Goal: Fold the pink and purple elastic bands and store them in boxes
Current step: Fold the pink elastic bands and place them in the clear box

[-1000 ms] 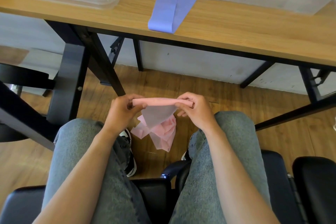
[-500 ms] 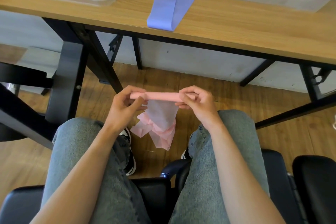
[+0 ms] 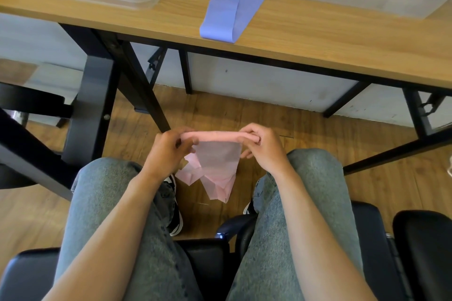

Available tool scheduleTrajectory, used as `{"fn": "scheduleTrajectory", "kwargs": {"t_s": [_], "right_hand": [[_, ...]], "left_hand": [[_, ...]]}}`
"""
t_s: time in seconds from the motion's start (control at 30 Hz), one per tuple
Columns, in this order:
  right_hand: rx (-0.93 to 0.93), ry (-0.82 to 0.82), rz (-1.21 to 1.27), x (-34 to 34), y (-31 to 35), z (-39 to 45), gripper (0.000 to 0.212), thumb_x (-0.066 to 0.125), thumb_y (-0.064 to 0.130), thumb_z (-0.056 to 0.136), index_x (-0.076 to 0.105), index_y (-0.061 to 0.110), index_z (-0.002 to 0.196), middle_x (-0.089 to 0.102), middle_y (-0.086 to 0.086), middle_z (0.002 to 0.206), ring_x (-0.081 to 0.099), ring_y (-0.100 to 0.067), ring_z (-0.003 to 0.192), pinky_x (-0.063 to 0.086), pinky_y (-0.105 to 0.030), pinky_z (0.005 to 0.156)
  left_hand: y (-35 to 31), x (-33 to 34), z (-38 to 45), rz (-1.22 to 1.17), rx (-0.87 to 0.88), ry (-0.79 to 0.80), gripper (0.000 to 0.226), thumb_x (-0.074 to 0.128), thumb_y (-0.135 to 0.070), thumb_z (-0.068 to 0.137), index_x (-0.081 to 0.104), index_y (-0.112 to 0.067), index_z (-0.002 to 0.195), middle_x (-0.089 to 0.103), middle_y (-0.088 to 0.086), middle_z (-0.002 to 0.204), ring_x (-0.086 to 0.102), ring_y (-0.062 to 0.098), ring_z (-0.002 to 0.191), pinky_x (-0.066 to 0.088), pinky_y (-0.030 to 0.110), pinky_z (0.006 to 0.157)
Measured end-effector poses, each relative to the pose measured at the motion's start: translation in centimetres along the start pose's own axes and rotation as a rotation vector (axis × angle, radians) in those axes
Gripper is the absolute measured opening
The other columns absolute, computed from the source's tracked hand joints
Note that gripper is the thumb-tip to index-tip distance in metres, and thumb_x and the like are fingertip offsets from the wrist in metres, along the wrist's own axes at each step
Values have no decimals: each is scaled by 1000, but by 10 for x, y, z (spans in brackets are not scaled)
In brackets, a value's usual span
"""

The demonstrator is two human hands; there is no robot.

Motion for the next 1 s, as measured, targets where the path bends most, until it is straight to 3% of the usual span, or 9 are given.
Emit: {"fn": "scheduleTrajectory", "kwargs": {"t_s": [0.1, 0.23, 0.37, 0.5, 0.57, 0.67, 0.77, 0.87, 1.0], "right_hand": [[-6, -7, 186, -8, 9, -2, 10, 68, 16, 100, 68, 12, 109, 73, -7, 88, 75, -24, 65, 61, -35, 57], [12, 7, 468, -16, 18, -6, 21, 72, 10, 96, 68, 6, 116, 74, -13, 94, 77, -34, 80, 65, -47, 76], [41, 32, 602, -15, 20, -8, 29, 76, 19, 89, 70, 10, 116, 74, -14, 110, 77, -33, 91, 65, -42, 84], [30, -5, 497, -18, 13, -5, 21, 73, 17, 94, 73, 9, 114, 75, -11, 110, 78, -31, 89, 65, -46, 82], [11, -17, 390, -17, 8, -2, 32, 76, 11, 93, 70, 12, 124, 75, -10, 114, 78, -26, 92, 65, -45, 82], [-11, -38, 205, -14, 4, 0, 43, 80, 12, 90, 69, 16, 132, 75, 0, 117, 75, -12, 100, 62, -32, 89], [-48, -42, 19, -9, 5, 0, 33, 78, 11, 90, 75, 15, 123, 75, 5, 117, 69, -6, 108, 58, -28, 96], [-41, 4, -43, -2, 3, 1, 19, 72, 10, 96, 75, 16, 113, 74, 5, 105, 73, -9, 91, 62, -31, 83], [-49, 24, 11, -1, 9, -1, 8, 62, 18, 103, 64, 18, 111, 68, 4, 100, 73, -14, 62, 61, -31, 58]], "left_hand": [[0, -5, 1, -225, -74, 3, 20, 64, -18, 99, 67, -14, 118, 70, -3, 87, 71, 17, 72, 65, 38, 73], [-11, -10, -1, -532, -77, 44, 28, 66, -16, 96, 65, -9, 123, 70, 4, 91, 69, 19, 74, 64, 34, 74], [-4, -12, 0, -698, -167, 31, 49, 76, -45, 88, 70, -12, 123, 73, 12, 101, 73, 27, 86, 65, 40, 80], [3, -13, 0, -582, -153, 7, 30, 70, -21, 91, 71, -7, 118, 76, 9, 101, 76, 26, 87, 65, 42, 81], [9, -10, 1, -500, -150, 37, 31, 72, -13, 90, 68, -9, 121, 75, 5, 110, 76, 23, 95, 64, 39, 83], [16, -7, 2, -305, -147, 64, 40, 75, -12, 90, 65, -18, 128, 73, -4, 116, 73, 12, 103, 62, 33, 89], [11, -1, 0, -97, -43, 84, 33, 76, -13, 89, 70, -21, 121, 72, -11, 110, 69, 3, 103, 59, 28, 93], [17, 2, 2, -80, -91, 61, 23, 74, -15, 91, 72, -18, 114, 73, -8, 101, 71, 8, 91, 62, 33, 87], [14, 8, 1, -398, -204, 150, 21, 62, -15, 100, 59, -10, 121, 74, 8, 91, 75, 25, 79, 65, 41, 79]]}}
Point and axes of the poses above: each hand's wrist, its own z-axis towards the middle knuckle, its own x-axis out of the palm, y = z × x, the point moved 9 cm from there along z, towards the middle knuckle
